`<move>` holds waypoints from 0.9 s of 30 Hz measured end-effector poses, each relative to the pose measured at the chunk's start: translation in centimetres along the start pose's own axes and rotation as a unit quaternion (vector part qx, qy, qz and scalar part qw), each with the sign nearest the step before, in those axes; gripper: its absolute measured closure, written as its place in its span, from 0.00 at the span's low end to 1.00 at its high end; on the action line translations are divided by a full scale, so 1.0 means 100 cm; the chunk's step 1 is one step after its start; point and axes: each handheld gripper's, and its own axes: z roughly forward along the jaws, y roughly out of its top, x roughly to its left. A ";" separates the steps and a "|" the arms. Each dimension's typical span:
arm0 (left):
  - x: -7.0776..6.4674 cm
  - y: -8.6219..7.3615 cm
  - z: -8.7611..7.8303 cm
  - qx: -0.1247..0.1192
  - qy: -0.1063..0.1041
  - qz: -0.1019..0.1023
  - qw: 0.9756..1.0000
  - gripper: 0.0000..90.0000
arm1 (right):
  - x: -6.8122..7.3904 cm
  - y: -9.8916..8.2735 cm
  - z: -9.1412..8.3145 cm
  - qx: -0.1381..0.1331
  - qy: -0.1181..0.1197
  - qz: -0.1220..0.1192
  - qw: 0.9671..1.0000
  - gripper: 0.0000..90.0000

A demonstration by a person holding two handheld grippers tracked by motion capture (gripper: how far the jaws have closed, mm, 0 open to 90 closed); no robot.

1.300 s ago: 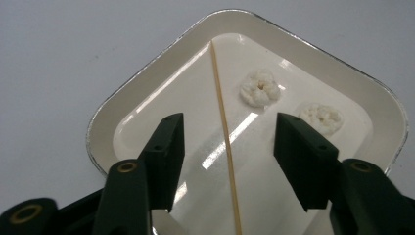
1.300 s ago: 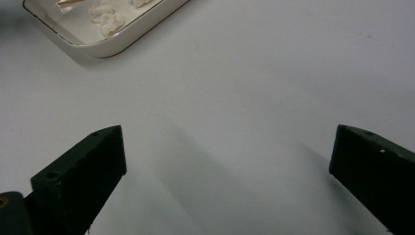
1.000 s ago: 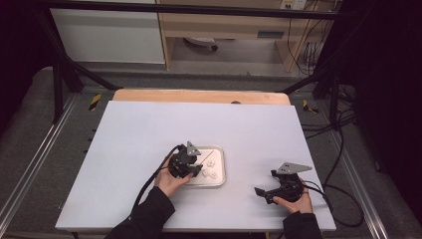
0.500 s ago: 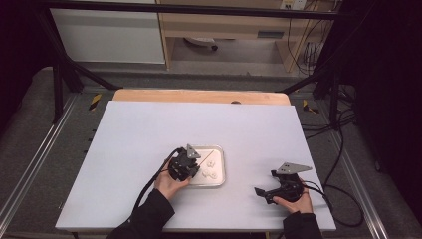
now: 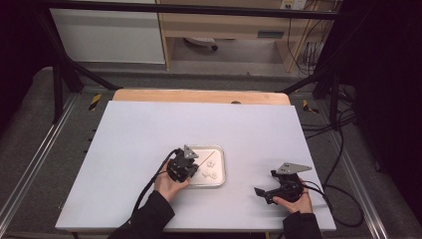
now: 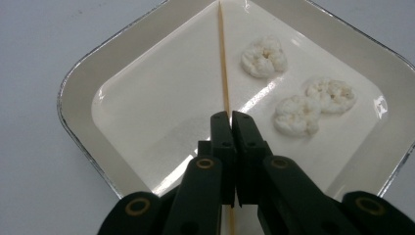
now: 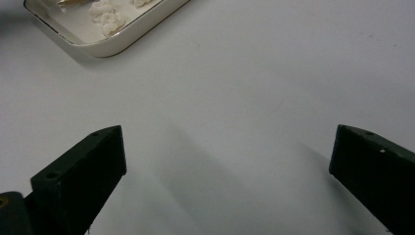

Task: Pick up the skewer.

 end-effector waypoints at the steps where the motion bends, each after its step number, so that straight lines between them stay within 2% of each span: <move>1: 0.000 0.000 0.000 0.000 0.000 0.000 1.000 0.98 | 0.000 0.000 0.000 0.000 0.000 0.000 1.000 0.01; 12: 0.001 -0.001 -0.015 -0.030 -0.012 0.002 0.999 0.99 | 0.000 0.000 0.000 0.000 -0.001 -0.001 1.000 0.01; 21: 0.004 -0.003 -0.027 -0.041 -0.025 0.003 0.999 0.99 | 0.000 0.000 -0.001 0.000 -0.001 0.001 1.000 0.01; 27: 0.007 -0.006 -0.034 -0.044 -0.033 0.014 0.998 0.98 | 0.002 0.001 0.000 -0.001 -0.001 -0.003 1.000 0.01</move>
